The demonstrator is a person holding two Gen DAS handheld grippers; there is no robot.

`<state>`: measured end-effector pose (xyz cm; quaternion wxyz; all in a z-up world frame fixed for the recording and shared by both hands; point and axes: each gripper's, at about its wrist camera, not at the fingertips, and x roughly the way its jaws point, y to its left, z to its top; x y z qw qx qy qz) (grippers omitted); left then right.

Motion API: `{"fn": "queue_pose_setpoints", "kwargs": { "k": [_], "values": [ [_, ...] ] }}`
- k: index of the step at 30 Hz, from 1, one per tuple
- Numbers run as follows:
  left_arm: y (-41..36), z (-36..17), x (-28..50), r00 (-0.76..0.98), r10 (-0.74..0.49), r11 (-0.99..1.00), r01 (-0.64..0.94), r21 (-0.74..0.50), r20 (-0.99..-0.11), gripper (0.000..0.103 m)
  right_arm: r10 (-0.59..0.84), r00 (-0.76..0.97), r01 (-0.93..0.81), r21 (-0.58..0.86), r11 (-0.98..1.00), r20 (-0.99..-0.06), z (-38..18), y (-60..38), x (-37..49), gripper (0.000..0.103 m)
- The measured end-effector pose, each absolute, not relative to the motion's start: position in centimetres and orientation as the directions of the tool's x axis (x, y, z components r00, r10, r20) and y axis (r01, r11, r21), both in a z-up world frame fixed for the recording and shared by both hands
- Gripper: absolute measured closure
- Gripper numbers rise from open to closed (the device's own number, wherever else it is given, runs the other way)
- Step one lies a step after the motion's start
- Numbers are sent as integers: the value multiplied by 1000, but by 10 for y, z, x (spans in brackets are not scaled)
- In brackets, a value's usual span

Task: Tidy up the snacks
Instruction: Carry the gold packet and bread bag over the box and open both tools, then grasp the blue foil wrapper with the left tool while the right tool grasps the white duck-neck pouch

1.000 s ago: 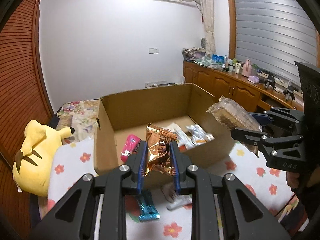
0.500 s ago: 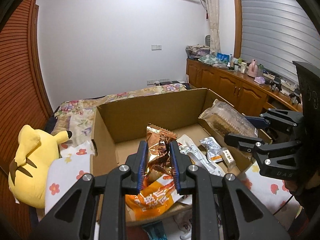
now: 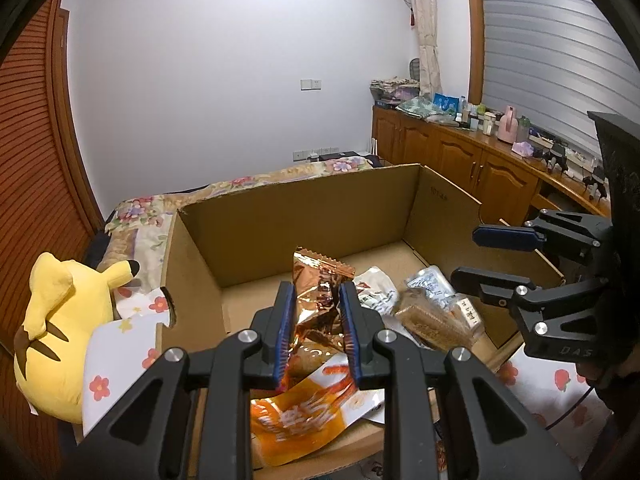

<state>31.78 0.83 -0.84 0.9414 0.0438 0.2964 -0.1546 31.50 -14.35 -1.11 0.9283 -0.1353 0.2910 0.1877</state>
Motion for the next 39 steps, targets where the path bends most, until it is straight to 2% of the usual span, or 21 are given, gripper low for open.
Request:
{"fn": "queue_pose_setpoints", "kwargs": {
  "k": [11,19,39],
  "values": [
    [4,-14,321,771,-239,954,300,6,-590,73,265,762,-416,-133,900,-592,-10,-153,307,49],
    [5,-4,302,787,-226,959,283,11,-575,58,268,766,-408,-120,905,-584,-5,-152,291,44],
    [35,13,205,827,-214,967,255,7,-520,51,335,748,-443,-57,894,-573,4,-119,200,32]
  ]
}}
